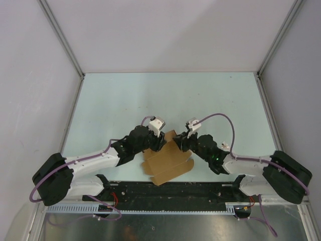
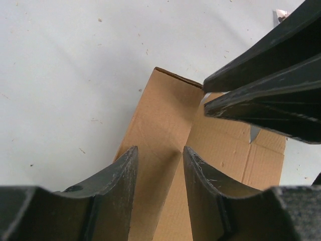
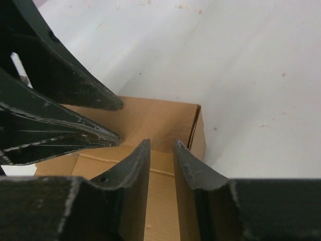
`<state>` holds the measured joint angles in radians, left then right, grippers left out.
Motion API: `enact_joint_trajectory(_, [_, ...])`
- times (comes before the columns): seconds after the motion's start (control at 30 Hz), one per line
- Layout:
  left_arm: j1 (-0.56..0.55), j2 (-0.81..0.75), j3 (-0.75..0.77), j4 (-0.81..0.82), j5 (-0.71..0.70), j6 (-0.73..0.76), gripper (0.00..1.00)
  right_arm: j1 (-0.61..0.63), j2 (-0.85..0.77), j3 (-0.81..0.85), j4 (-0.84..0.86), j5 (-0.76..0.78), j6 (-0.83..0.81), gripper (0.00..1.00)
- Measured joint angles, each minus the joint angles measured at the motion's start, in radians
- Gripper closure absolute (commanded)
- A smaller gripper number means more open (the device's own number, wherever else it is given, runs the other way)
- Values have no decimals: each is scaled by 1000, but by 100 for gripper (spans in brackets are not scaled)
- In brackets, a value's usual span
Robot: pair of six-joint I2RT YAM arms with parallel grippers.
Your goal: Fold the paper box
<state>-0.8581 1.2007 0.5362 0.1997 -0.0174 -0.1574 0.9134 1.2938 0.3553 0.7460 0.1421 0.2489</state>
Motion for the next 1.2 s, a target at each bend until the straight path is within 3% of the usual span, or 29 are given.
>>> enact_joint_trajectory(0.27, [0,0,0,0,-8,0,53,-31,-241,0,-187,80,-17,64])
enact_joint_trajectory(0.5, [1,-39,0,-40,-39,-3,50,-47,-323,-51,-287,109,14,64])
enact_joint_trajectory(0.8, [1,-177,2,-95,-115,-36,48,3,-294,-96,-314,85,31,68])
enact_joint_trajectory(0.93, [3,-229,2,-108,-193,-57,51,51,-284,-97,-303,78,32,68])
enact_joint_trajectory(1.2, [25,-246,-25,-158,-292,-139,58,244,-190,-95,-191,132,42,61])
